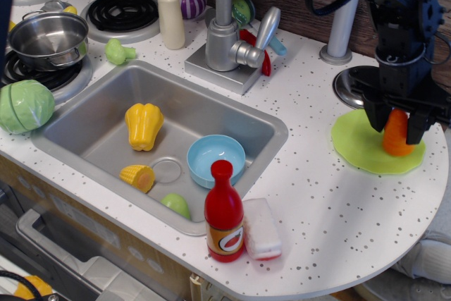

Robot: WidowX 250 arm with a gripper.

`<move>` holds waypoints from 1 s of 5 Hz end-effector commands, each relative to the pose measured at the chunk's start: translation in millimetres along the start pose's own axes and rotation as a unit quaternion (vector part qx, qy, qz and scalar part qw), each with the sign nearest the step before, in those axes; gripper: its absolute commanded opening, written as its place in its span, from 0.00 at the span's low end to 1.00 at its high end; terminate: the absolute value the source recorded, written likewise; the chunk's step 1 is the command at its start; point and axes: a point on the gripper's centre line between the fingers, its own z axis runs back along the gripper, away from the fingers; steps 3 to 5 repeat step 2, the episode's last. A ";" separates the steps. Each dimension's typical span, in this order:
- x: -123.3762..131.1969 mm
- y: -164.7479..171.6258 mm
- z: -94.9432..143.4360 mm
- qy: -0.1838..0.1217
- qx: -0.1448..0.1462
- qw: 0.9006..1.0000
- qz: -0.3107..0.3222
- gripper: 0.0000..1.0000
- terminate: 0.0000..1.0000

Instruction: Put carrot on plate

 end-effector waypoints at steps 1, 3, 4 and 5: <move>10.8 -1.3 12.9 -0.024 -0.003 1.000 -0.009 1.00 0.00; 10.8 -1.3 12.9 -0.024 -0.003 1.000 -0.009 1.00 1.00; 10.8 -1.3 12.9 -0.024 -0.003 1.000 -0.009 1.00 1.00; 10.8 -1.3 12.9 -0.024 -0.003 1.000 -0.009 1.00 1.00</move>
